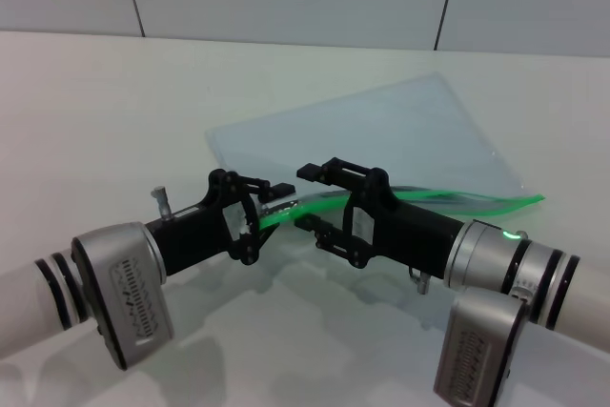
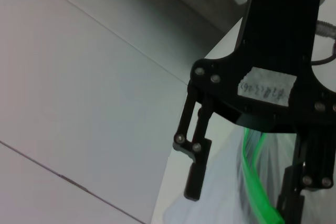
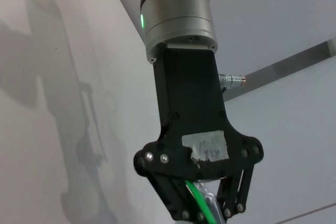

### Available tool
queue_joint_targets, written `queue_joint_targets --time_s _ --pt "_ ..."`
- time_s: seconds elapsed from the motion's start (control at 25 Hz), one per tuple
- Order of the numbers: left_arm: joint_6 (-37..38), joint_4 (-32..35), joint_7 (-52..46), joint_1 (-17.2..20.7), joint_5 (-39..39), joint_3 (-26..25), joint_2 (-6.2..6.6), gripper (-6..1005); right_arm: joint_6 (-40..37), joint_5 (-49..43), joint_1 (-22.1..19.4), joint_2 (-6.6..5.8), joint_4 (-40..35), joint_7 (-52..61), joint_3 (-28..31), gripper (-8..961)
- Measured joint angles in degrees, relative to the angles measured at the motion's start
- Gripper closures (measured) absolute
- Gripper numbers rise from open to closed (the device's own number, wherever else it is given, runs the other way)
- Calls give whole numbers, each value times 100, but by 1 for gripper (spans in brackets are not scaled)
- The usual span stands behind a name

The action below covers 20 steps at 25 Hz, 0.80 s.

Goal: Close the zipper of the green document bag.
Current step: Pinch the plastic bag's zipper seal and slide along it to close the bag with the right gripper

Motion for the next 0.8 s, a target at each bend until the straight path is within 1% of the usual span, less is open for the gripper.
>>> queue_joint_targets --time_s 0.16,0.48,0.72,0.8 --pt "1 7 0 0 0 0 -2 944 15 -8 0 -1 64 -205 -1 310" --pt "0 30 0 -9 0 0 -2 944 158 -25 26 7 237 -430 -2 492" --pt "0 95 -3 -6 -1 0 -2 944 159 -83 55 9 246 -443 1 507" --pt "0 96 -6 -6 0 0 -2 944 158 -83 59 9 247 -444 0 545"
